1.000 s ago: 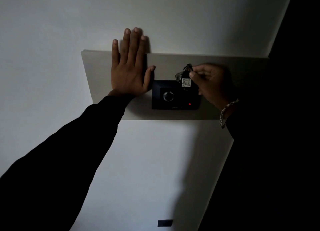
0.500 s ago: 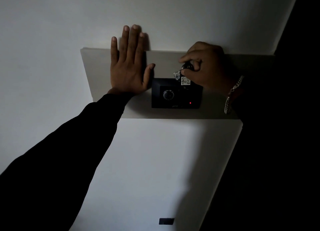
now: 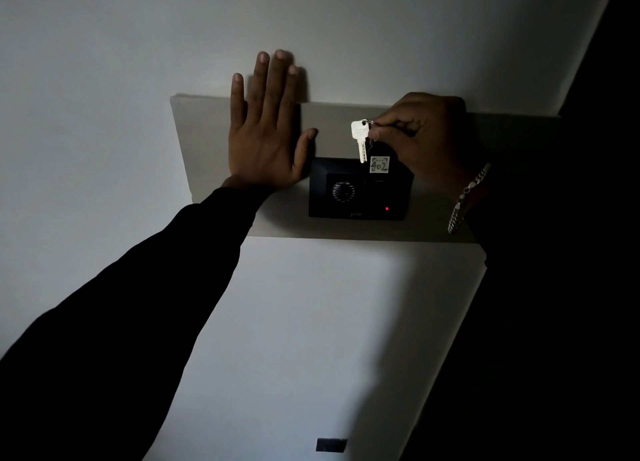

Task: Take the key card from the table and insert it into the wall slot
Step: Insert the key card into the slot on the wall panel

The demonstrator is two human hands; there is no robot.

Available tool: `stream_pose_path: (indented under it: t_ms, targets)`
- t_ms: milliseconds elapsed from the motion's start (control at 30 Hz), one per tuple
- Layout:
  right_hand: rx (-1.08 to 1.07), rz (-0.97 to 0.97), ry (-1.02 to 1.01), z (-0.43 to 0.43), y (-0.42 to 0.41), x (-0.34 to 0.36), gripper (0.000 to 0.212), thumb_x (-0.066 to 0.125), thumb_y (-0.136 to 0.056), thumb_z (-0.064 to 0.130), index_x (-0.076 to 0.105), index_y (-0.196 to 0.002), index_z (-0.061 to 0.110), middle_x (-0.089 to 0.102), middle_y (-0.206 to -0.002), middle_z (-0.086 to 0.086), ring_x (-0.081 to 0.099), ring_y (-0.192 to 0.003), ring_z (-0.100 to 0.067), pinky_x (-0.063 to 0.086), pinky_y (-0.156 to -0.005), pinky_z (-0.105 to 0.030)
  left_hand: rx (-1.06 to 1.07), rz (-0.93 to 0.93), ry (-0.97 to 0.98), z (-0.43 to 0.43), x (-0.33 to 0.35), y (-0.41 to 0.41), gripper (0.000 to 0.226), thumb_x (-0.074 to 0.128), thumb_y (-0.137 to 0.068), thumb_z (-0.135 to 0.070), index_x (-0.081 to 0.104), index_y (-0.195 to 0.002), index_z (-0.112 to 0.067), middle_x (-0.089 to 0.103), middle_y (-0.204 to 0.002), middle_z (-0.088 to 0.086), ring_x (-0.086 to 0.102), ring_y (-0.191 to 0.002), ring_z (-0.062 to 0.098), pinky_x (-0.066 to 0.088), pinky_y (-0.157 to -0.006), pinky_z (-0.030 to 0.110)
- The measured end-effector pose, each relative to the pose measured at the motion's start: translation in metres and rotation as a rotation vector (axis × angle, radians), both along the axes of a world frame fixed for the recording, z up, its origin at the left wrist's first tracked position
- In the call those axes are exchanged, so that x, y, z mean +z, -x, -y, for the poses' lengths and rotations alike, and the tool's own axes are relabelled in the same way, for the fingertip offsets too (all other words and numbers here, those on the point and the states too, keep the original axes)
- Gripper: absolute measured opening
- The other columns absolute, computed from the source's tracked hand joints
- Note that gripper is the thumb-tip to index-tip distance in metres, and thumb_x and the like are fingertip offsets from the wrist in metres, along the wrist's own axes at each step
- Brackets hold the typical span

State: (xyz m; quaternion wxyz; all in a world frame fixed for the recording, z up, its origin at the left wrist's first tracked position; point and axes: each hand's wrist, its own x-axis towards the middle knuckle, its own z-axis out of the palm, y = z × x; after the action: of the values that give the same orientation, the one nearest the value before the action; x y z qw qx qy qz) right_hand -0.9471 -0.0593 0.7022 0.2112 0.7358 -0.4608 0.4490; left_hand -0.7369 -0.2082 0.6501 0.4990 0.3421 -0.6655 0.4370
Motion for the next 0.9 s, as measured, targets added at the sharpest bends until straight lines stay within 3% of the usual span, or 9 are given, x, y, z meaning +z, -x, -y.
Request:
stream_pose_path:
  t_ms: [433, 600, 733, 900]
  targets:
    - [0.028, 0.030, 0.028, 0.000, 0.003, -0.005, 0.013, 0.071, -0.084, 0.021, 0.078, -0.087, 0.010, 0.075, -0.083, -0.007, 0.069, -0.075, -0.014, 0.053, -0.073, -0.026, -0.007, 0.001, -0.011, -0.003, -0.001, 0.001, 0.075, 0.031, -0.098, -0.049, 0.021, -0.157, -0.005, 0.026, -0.165, 0.020, 0.016, -0.155, 0.037, 0.012, -0.127, 0.056]
    - [0.034, 0.017, 0.049, 0.003, 0.006, -0.008, 0.010, 0.072, -0.084, 0.018, 0.077, -0.087, 0.010, 0.075, -0.082, -0.006, 0.066, -0.074, -0.010, 0.048, -0.072, -0.017, 0.004, 0.006, -0.043, -0.002, -0.010, -0.003, 0.076, 0.030, -0.098, -0.049, 0.014, -0.158, -0.005, 0.021, -0.166, 0.021, 0.012, -0.156, 0.035, 0.009, -0.127, 0.057]
    - [0.043, 0.029, 0.059, 0.005, 0.009, -0.010, 0.011, 0.070, -0.085, 0.017, 0.077, -0.087, 0.010, 0.075, -0.083, -0.006, 0.068, -0.075, -0.014, 0.054, -0.072, -0.027, 0.011, 0.018, -0.052, -0.002, -0.024, -0.007, 0.075, 0.029, -0.099, -0.048, 0.016, -0.158, -0.003, 0.022, -0.166, 0.021, 0.012, -0.156, 0.035, 0.011, -0.126, 0.058]
    - [0.042, 0.022, 0.070, 0.010, 0.010, -0.014, 0.008, 0.070, -0.084, 0.017, 0.077, -0.085, 0.012, 0.073, -0.080, -0.006, 0.066, -0.073, -0.015, 0.051, -0.069, -0.026, 0.011, 0.022, -0.042, 0.000, -0.024, -0.008, 0.075, 0.028, -0.099, -0.049, 0.016, -0.158, -0.003, 0.022, -0.165, 0.022, 0.012, -0.156, 0.035, 0.009, -0.127, 0.057]
